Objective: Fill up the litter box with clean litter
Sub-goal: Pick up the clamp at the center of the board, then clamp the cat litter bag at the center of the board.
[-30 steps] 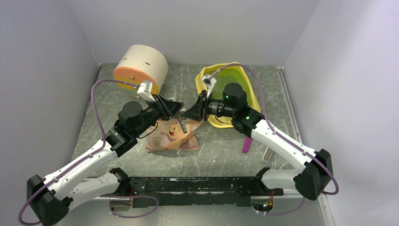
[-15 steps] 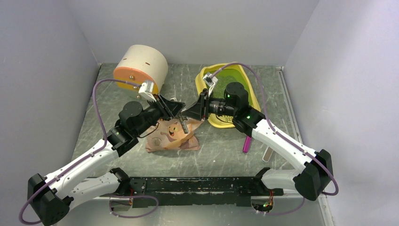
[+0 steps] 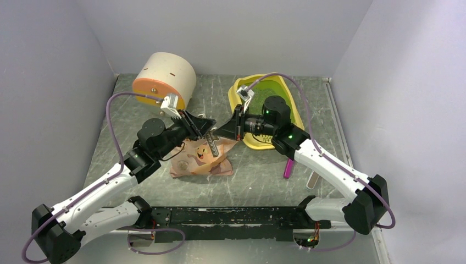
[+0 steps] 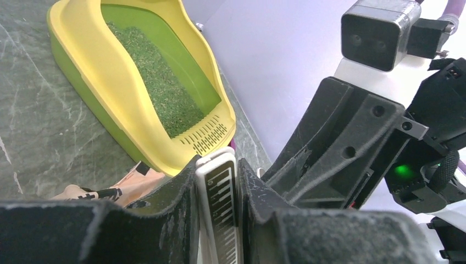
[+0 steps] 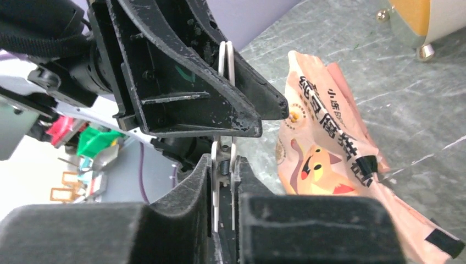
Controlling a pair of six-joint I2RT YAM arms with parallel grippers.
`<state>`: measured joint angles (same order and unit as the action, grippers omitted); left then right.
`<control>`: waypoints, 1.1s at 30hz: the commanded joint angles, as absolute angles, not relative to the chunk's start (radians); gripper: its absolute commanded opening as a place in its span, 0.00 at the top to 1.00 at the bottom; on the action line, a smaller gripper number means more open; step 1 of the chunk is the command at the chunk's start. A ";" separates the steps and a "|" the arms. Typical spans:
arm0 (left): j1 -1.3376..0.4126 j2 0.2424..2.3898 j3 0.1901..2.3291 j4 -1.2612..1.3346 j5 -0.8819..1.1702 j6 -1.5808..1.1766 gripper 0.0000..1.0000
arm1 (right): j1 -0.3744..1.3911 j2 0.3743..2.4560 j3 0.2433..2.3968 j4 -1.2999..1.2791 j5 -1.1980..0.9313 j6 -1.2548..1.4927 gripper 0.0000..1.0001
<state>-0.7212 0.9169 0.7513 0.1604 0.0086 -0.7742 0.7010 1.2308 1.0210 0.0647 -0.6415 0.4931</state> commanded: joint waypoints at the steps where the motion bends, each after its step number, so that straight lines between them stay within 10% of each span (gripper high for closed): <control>1: -0.712 0.901 0.754 0.193 0.018 -0.758 0.79 | 0.701 1.224 1.043 0.096 -0.668 0.497 1.00; 5: -0.711 0.880 0.787 0.101 -0.039 -0.694 0.04 | 0.699 1.222 1.071 -0.004 -0.574 0.432 1.00; 14: -0.691 0.862 0.941 -0.267 -0.216 -0.312 0.03 | 0.665 1.248 1.138 -0.212 -0.187 0.253 1.00; 24: -0.366 1.067 1.016 -0.442 0.235 -0.124 0.03 | 0.420 1.278 1.013 0.129 -0.634 0.168 1.00; 33: -0.291 1.070 0.953 -0.349 0.218 -0.413 0.05 | 0.423 1.293 0.787 0.672 -0.894 0.037 1.00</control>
